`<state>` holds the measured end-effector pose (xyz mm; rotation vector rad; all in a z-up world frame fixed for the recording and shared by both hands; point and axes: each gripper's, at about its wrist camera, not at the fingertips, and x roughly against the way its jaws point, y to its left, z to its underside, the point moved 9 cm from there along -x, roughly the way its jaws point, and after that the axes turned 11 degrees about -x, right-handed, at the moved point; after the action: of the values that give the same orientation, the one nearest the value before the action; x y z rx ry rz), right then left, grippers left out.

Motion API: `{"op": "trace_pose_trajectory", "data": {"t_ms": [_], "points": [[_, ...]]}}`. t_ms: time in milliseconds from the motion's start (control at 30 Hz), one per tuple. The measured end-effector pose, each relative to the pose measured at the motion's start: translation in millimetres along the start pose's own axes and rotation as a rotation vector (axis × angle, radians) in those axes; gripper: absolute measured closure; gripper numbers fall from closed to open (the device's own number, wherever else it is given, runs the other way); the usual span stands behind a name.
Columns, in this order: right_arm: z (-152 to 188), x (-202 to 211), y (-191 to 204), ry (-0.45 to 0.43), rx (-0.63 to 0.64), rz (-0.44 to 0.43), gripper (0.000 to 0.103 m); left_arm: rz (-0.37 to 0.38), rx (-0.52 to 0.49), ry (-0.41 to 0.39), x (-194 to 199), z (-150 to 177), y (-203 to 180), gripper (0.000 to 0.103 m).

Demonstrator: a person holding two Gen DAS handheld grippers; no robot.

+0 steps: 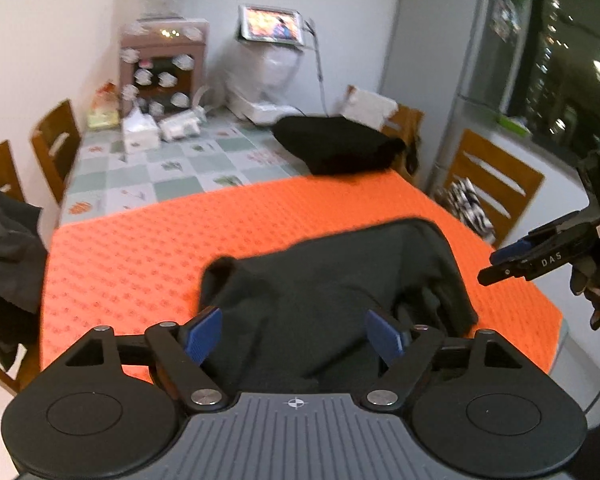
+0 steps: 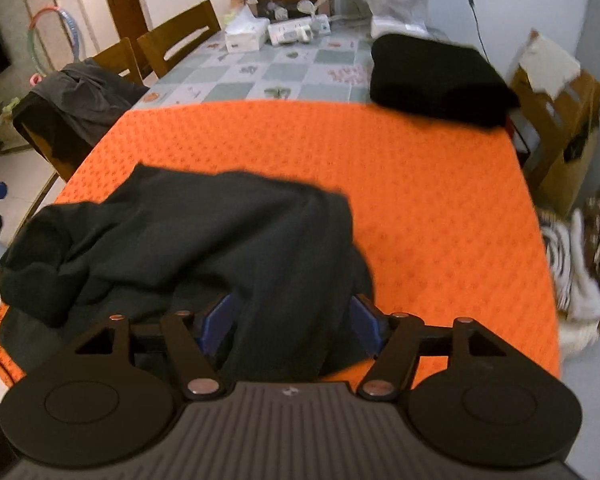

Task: Fold clothes
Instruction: 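Lay the garment on the tablecloth and open both grippers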

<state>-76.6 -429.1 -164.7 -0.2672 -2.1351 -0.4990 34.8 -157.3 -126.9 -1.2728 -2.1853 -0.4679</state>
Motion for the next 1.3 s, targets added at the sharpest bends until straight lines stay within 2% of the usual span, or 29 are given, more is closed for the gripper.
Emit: {"op": "trace_pose_trajectory", "data": {"t_ms": [233, 433, 500, 533, 567, 600, 633, 667, 867, 1067, 1167, 1300], "points": [[45.7, -21.2, -5.1, 0.027, -0.106, 0.033, 0.032, 0.063, -0.092, 0.078, -43.4, 22.5, -28.8, 0.022], [57.6, -46.9, -4.0, 0.042, -0.145, 0.036, 0.032, 0.023, -0.15, 0.115, -92.4, 31.0, -40.1, 0.023], [55.2, -52.8, -3.6, 0.044, -0.15, 0.031, 0.032, 0.003, -0.147, 0.124, -103.6, 30.1, -38.4, 0.027], [53.9, -55.6, -3.5, 0.045, -0.152, 0.03, 0.033, -0.007, -0.146, 0.129, -109.2, 29.7, -37.5, 0.031], [52.7, -58.5, -3.4, 0.045, -0.153, 0.028, 0.04, -0.018, -0.144, 0.134, -114.7, 29.2, -36.6, 0.044], [51.4, -61.3, -3.2, 0.046, -0.155, 0.026, 0.057, -0.028, -0.143, 0.138, -120.3, 28.8, -35.7, 0.066], [50.2, -64.2, -3.1, 0.047, -0.157, 0.024, 0.07, -0.044, -0.144, 0.148, -124.2, 27.9, -33.9, 0.081], [46.3, -64.8, -5.0, 0.044, -0.157, 0.027, 0.092, -0.057, -0.135, 0.148, -125.6, 25.7, -30.4, 0.098], [-1.3, -26.4, -6.1, -0.095, -0.099, 0.065, 0.093, -0.171, -0.022, -0.009, -86.7, -24.2, 9.3, 0.099], [-92.9, 10.1, 5.4, -0.247, -0.001, 0.022, 0.094, -0.255, -0.003, -0.109, -56.9, -88.2, 54.5, 0.099], [-143.2, 9.3, 18.8, -0.299, 0.081, -0.003, 0.094, -0.299, 0.028, -0.115, -55.4, -109.2, 78.6, 0.099], [-213.1, -15.1, 49.1, -0.342, 0.167, -0.039, 0.094, -0.373, 0.053, -0.079, -69.3, -119.7, 120.6, 0.099]]}}
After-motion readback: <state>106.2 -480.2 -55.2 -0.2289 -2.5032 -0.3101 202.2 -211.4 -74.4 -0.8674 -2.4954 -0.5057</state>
